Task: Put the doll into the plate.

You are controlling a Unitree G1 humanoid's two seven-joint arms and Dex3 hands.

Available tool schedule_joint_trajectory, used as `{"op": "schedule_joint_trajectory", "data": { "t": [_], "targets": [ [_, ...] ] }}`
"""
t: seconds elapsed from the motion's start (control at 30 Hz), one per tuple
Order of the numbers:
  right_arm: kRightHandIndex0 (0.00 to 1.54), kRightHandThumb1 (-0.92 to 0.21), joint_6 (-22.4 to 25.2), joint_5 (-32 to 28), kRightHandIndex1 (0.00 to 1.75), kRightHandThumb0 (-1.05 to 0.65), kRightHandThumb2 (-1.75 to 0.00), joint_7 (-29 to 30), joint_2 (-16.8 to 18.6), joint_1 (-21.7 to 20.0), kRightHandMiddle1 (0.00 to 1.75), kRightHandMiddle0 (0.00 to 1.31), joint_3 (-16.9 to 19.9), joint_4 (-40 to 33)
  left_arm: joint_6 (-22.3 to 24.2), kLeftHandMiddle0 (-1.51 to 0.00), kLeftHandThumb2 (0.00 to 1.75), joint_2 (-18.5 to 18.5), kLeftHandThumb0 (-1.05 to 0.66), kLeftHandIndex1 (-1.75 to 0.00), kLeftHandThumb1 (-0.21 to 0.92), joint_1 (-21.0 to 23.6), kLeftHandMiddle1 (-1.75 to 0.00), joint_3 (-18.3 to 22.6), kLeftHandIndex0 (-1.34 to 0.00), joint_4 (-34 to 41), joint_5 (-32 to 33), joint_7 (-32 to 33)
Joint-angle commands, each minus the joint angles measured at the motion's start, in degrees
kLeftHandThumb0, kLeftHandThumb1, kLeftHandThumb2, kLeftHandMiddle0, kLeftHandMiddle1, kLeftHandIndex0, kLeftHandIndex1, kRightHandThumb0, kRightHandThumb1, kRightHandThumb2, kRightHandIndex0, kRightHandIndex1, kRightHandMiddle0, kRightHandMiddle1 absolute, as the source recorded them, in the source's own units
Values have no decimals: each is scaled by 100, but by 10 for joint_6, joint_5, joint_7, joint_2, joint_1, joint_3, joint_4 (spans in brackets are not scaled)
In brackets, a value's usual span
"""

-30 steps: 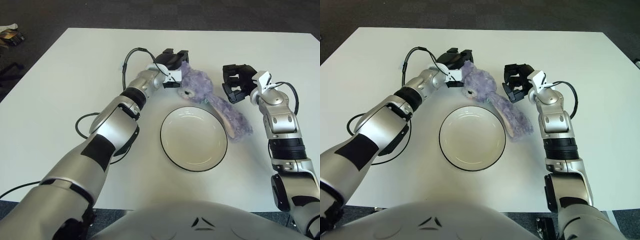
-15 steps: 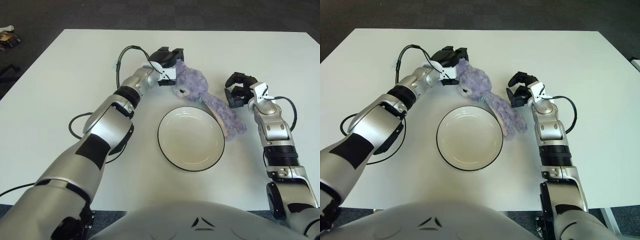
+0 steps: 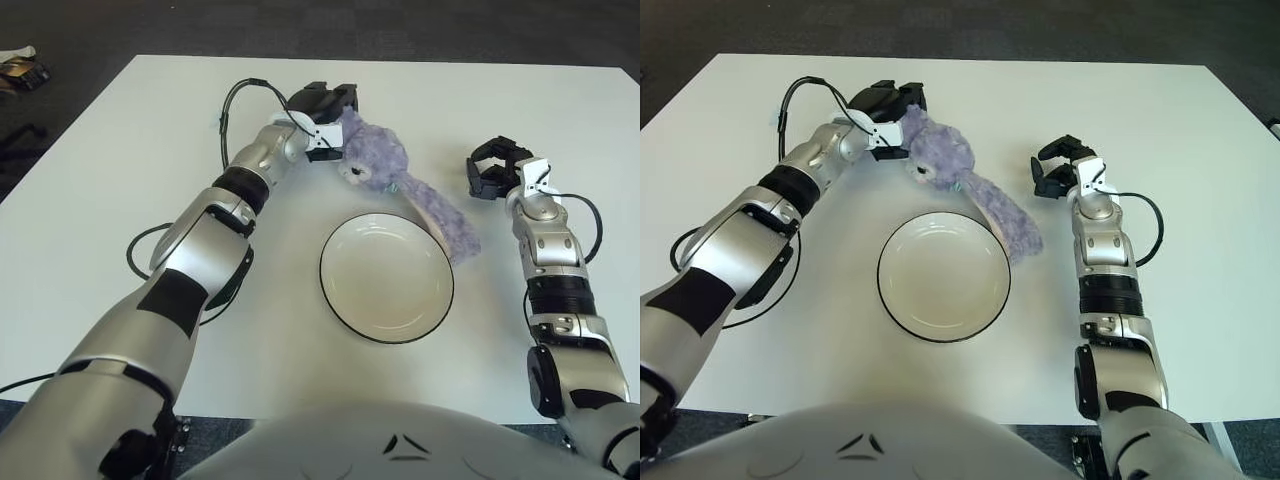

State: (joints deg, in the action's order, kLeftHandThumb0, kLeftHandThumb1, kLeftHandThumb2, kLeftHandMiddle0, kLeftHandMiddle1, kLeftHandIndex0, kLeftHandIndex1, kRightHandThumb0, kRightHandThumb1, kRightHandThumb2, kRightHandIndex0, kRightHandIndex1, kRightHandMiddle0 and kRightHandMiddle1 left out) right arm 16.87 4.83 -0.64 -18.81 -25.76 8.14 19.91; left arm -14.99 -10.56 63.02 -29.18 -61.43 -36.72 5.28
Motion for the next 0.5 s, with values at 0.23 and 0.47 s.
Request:
{"op": "schedule_joint_trajectory", "data": {
  "t": [0.23, 0.47],
  "targets": [
    [40, -45, -55, 0, 175, -1, -116, 14, -13, 2, 175, 39, 11, 157, 26, -66, 140, -14, 49, -175, 25, 4, -175, 11, -50, 35, -3, -1],
    [38, -49, -68, -3, 175, -1, -112, 35, -12, -10, 175, 36, 17, 193, 30, -68, 144, -23, 10, -175, 22, 0, -175, 14, -45, 53, -5, 7]
  ]
}}
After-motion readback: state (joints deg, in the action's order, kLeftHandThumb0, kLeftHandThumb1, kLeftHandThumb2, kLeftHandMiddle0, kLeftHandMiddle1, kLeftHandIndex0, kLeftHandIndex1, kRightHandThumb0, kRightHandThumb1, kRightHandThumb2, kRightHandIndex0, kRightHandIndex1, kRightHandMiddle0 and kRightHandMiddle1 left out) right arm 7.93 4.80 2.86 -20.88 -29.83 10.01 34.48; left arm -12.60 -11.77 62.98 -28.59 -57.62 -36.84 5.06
